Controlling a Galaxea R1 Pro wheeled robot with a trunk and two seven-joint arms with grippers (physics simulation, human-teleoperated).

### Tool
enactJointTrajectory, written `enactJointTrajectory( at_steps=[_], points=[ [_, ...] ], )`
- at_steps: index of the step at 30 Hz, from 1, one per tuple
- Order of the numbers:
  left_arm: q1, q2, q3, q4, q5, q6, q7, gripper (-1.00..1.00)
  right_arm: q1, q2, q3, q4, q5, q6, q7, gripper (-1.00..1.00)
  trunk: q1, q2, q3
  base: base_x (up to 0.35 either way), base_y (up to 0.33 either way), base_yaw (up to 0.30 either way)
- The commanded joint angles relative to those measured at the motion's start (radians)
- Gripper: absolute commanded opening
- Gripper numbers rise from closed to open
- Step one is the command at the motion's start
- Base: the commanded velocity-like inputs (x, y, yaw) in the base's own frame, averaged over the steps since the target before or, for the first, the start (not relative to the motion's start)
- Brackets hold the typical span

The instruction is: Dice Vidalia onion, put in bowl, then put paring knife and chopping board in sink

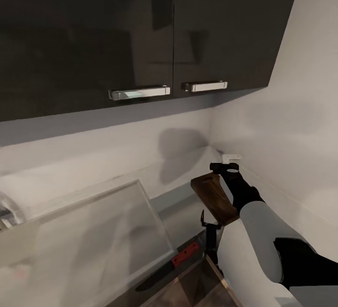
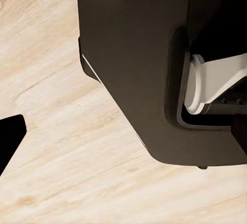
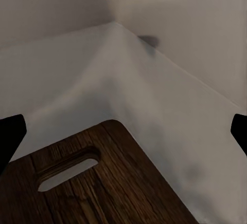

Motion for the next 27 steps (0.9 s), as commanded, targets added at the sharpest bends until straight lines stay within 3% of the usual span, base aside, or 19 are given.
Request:
enactJointTrajectory(
  at_steps=[1, 14, 27],
  points=[
    [0.000, 0.001, -0.004, -0.003, 0.008, 0.006, 0.007, 1.00, -0.001, 0.001, -0.006, -0.002, 0.010, 0.006, 0.001, 1.00, 0.001, -0.002, -0.002, 0.012, -0.011, 0.000],
    [0.000, 0.001, -0.002, 0.016, 0.008, 0.005, 0.005, 1.00, -0.001, 0.003, -0.004, -0.002, 0.009, 0.007, 0.001, 1.00, 0.001, -0.002, -0.003, 0.002, -0.002, 0.000],
    [0.000, 0.001, -0.003, 0.017, 0.008, 0.005, 0.005, 1.00, -0.001, 0.003, -0.004, -0.003, 0.008, 0.008, 0.003, 1.00, 0.001, -0.002, -0.021, 0.000, 0.000, 0.020]
  ],
)
